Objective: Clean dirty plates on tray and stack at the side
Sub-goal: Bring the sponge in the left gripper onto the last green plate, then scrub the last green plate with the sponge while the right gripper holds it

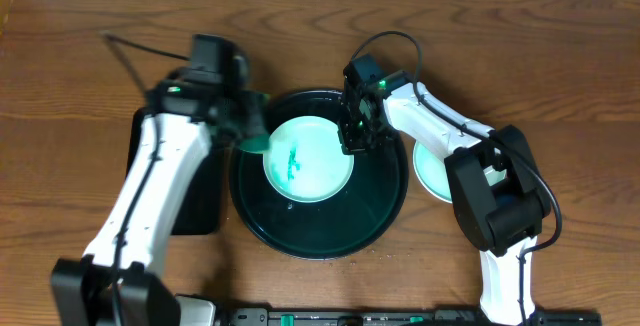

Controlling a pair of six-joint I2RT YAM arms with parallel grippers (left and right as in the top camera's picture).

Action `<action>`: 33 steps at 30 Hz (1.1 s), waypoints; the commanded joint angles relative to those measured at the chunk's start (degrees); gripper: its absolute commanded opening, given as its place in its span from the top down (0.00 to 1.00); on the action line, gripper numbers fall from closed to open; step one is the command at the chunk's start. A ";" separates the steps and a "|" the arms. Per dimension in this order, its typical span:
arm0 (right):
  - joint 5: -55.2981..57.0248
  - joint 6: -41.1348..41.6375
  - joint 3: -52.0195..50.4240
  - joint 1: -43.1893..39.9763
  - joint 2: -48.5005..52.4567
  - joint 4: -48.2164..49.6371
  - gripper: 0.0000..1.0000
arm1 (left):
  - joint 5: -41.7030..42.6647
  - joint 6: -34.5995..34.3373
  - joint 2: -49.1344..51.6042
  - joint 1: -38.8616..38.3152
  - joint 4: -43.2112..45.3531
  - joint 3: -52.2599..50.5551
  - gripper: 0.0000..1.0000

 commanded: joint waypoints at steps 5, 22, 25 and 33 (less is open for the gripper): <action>-0.09 0.81 -0.31 -0.04 0.70 0.00 0.99 | 0.74 -0.20 11.15 -6.75 0.04 -0.26 0.93; -0.07 0.76 -0.35 -0.04 0.70 0.00 0.99 | 5.42 0.26 26.40 -8.15 3.93 -0.33 0.93; -0.07 0.79 -0.35 -0.04 0.70 0.04 0.99 | 21.00 9.42 26.36 -8.15 3.93 -0.33 0.93; -0.07 0.76 -0.35 -0.04 0.70 0.15 0.99 | 30.03 15.43 26.36 -7.37 7.78 -0.33 0.93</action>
